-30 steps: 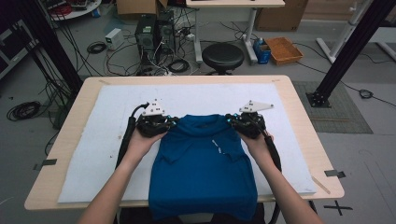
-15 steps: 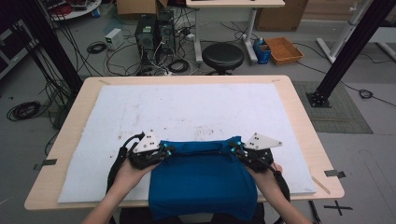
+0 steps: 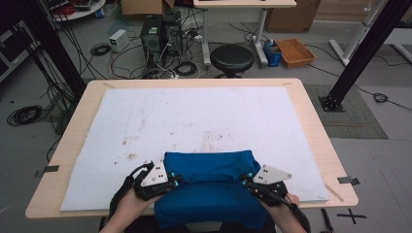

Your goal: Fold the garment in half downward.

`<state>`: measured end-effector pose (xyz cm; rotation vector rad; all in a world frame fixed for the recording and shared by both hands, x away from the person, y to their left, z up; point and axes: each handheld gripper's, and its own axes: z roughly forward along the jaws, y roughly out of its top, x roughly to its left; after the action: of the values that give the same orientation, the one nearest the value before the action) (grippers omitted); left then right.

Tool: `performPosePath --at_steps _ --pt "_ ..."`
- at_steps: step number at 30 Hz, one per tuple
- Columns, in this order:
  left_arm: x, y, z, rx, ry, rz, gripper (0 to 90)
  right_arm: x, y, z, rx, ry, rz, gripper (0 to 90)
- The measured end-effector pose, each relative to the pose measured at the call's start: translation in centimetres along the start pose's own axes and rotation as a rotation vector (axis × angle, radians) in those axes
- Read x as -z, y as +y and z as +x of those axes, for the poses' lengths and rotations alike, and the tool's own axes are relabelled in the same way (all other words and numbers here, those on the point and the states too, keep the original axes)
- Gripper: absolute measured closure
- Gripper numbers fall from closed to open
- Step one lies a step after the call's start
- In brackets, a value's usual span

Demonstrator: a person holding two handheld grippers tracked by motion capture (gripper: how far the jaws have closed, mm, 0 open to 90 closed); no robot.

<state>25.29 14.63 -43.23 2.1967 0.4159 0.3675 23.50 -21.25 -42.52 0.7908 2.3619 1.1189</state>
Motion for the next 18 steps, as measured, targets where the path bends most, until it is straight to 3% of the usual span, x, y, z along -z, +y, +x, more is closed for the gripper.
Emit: performPosePath --at_steps 6,9,12,15,18 --pt "-0.3 -0.1 -0.9 -0.032 -0.002 0.036 86.2 0.4 -0.7 0.2 -0.030 0.015 0.036 82.7" --pt "-0.1 -0.2 -1.0 -0.029 0.005 0.038 82.2 1.0 -0.9 0.3 -0.030 0.026 0.027 78.7" --pt "0.5 -0.2 -0.8 0.004 0.007 0.004 73.1 2.2 -0.6 0.0 -0.039 0.002 -0.013 78.4" --pt "1.0 0.0 -0.1 0.051 0.029 -0.033 62.3 2.6 -0.2 -1.6 -0.096 -0.034 -0.041 74.2" --pt "0.9 0.1 0.5 0.093 0.056 -0.048 62.2 1.8 -0.3 -2.8 -0.148 -0.041 -0.018 73.2"
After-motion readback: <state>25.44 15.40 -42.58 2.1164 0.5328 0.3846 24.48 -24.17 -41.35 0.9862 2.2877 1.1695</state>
